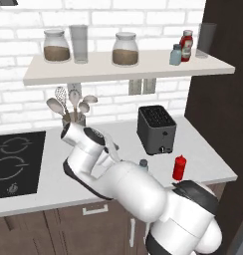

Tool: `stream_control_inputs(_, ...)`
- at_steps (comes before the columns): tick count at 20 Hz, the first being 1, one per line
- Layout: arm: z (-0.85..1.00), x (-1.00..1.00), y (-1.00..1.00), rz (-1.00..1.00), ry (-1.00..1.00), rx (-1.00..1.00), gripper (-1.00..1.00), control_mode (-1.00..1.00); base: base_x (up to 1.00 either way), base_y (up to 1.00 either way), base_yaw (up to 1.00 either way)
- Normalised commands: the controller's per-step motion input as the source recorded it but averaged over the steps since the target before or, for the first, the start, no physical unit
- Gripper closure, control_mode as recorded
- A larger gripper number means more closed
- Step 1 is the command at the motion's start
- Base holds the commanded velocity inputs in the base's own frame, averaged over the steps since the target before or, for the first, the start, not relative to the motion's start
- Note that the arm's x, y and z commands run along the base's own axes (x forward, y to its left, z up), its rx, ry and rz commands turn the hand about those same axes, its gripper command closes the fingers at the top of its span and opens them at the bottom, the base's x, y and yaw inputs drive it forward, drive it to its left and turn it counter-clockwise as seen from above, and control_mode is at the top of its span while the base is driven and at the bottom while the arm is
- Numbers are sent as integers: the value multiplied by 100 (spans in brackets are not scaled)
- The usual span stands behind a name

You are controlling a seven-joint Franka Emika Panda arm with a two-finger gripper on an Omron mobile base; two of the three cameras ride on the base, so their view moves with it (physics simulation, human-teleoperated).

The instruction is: Put the shaker and condiment bottle from the counter next to their counterparts in the cabinet.

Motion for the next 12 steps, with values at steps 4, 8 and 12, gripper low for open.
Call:
stream_control_inputs(4, -16, -13, -36, 0, 0, 0, -100, -100, 0, 0, 0)
stream_control_inputs(8, -18, -15, -49, 0, 0, 0, -100, -100, 0, 0, 0)
stream_control_inputs(12, -16, -12, -45, 0, 0, 0, -100, -100, 0, 0, 0)
